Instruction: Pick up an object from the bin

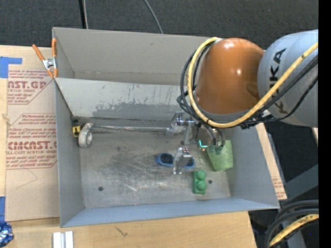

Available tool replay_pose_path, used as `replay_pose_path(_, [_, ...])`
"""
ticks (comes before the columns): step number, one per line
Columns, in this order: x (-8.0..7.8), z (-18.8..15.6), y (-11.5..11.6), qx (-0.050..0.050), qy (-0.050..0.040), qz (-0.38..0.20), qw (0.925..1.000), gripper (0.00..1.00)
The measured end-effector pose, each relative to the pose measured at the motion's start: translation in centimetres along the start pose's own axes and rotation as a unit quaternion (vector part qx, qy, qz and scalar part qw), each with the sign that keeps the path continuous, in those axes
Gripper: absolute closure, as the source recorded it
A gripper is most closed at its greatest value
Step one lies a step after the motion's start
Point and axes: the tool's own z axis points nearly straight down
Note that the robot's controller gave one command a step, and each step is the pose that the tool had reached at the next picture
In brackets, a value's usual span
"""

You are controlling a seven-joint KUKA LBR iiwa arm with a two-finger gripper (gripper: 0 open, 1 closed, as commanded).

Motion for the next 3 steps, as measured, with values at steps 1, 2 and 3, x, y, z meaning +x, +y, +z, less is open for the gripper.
replay_pose_path(1, [-2.2,10.6,-1.8,0.000,-0.0003,-0.013,0.9999,0.00])
replay_pose_path(2, [-3.0,16.6,-6.0,0.000,-0.0068,-0.001,1.0000,0.00])
replay_pose_path(3, [-3.1,16.2,-5.8,-0.001,-0.0057,-0.002,1.0000,1.00])
